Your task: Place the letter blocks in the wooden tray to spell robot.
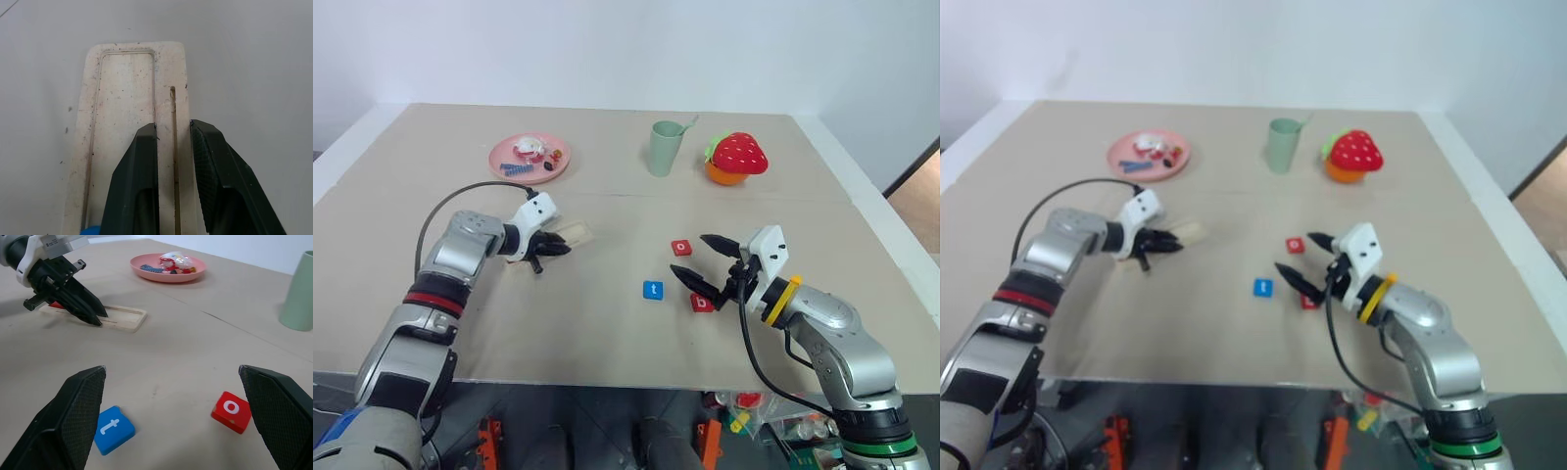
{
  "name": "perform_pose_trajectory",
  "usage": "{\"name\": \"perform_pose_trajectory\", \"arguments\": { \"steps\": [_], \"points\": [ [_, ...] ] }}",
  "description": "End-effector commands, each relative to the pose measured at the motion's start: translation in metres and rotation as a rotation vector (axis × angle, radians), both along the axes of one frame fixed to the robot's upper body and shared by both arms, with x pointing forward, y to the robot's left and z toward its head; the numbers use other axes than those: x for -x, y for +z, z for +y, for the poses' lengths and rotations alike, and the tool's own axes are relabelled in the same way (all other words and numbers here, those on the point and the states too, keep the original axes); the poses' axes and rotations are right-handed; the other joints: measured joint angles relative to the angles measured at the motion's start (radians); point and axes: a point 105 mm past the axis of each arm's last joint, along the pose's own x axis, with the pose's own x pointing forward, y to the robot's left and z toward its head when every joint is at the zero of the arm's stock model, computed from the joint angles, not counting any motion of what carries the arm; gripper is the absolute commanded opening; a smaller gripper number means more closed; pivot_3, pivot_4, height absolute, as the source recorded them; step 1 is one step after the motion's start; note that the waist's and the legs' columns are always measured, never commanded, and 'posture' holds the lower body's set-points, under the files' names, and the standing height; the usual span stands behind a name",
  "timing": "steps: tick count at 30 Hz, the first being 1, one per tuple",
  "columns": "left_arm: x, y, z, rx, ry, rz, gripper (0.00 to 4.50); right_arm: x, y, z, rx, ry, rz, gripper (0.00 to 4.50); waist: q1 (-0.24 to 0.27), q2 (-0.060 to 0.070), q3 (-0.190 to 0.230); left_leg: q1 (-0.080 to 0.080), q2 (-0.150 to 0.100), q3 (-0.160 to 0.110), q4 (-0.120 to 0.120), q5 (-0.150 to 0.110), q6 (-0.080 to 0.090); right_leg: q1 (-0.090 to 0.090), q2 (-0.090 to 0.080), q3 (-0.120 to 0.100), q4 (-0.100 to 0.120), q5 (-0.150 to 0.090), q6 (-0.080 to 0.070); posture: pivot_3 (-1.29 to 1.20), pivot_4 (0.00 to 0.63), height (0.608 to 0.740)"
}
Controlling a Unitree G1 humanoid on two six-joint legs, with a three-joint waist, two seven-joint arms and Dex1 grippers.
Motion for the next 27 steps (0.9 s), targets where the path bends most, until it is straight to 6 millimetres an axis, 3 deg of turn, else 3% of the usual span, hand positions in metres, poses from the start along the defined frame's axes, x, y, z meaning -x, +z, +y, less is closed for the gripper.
{"name": "perform_pose_trajectory", "arguments": {
  "steps": [1, 12, 21, 27],
  "points": [
    [0.012, 0.002, -0.004, -0.045, -0.125, -0.035, 0.45, 0.011, 0.012, 0.011, 0.035, 0.119, -0.036, 4.5, 0.0, 0.0, 0.0, 0.0, 0.0, 0.0, 0.0, 0.0, 0.0, 0.0, 0.0, 0.0, 0.0, 0.0, 0.0, 0.0, 0.15, 0.74],
    [0.054, 0.016, -0.029, -0.044, -0.516, -0.08, 0.45, 0.008, 0.013, 0.007, 0.063, 0.132, -0.055, 4.5, 0.001, 0.0, 0.0, 0.0, 0.0, 0.0, 0.001, 0.0, 0.0, 0.0, 0.0, 0.0, 0.0, 0.0, 0.0, 0.0, 0.15, 0.74],
    [0.068, 0.008, -0.033, -0.153, -0.716, -0.076, 0.45, 0.007, 0.014, 0.003, 0.055, 0.099, -0.064, 4.5, 0.001, 0.0, 0.0, 0.0, 0.0, 0.0, 0.001, 0.0, 0.0, 0.0, 0.0, 0.0, 0.0, 0.0, 0.0, 0.0, 0.15, 0.74],
    [0.076, 0.008, -0.048, -0.171, -0.836, -0.09, 0.45, 0.007, 0.014, -0.001, 0.048, 0.065, -0.068, 4.5, 0.001, 0.0, 0.0, 0.0, 0.0, 0.0, 0.001, 0.0, 0.0, 0.0, 0.0, 0.0, 0.0, 0.0, 0.0, 0.0, 0.15, 0.74]
  ]
}}
